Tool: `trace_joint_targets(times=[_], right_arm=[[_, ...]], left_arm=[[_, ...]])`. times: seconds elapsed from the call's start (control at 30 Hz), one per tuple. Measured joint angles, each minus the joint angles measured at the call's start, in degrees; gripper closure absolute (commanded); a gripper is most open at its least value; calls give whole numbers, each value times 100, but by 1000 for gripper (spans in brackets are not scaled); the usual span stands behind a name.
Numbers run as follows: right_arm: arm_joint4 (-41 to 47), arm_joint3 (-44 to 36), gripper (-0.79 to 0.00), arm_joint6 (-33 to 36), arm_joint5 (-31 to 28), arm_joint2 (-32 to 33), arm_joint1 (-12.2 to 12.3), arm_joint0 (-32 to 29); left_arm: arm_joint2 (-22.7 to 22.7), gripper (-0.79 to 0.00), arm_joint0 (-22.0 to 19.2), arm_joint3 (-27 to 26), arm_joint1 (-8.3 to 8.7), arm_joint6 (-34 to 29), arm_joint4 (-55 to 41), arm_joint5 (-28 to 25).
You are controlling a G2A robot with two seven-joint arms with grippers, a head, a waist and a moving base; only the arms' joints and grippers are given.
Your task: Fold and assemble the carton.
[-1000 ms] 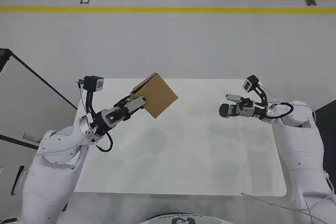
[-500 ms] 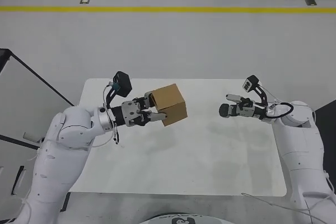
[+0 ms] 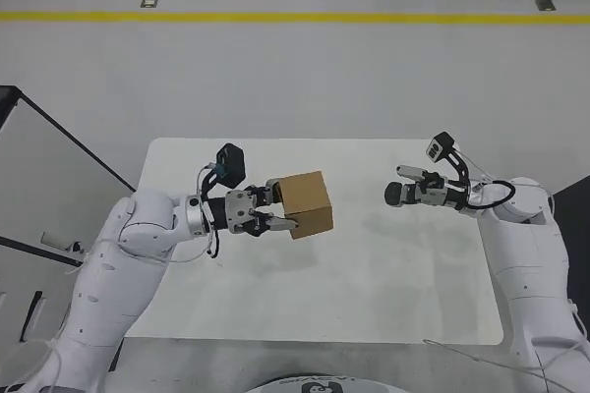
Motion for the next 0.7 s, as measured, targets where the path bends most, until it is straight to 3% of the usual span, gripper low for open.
trace_joint_targets(times=[0.07,0.23,0.7], right_arm=[[0,0,-785,0,0,0,0,0],[0,0,-785,0,0,0,0,0],[0,0,-785,0,0,0,0,0]], left_arm=[[104,0,-71,249,2,-64,369,-300],[442,0,-181,470,66,395,880,-311],[558,0,-91,501,94,597,1156,-305]])
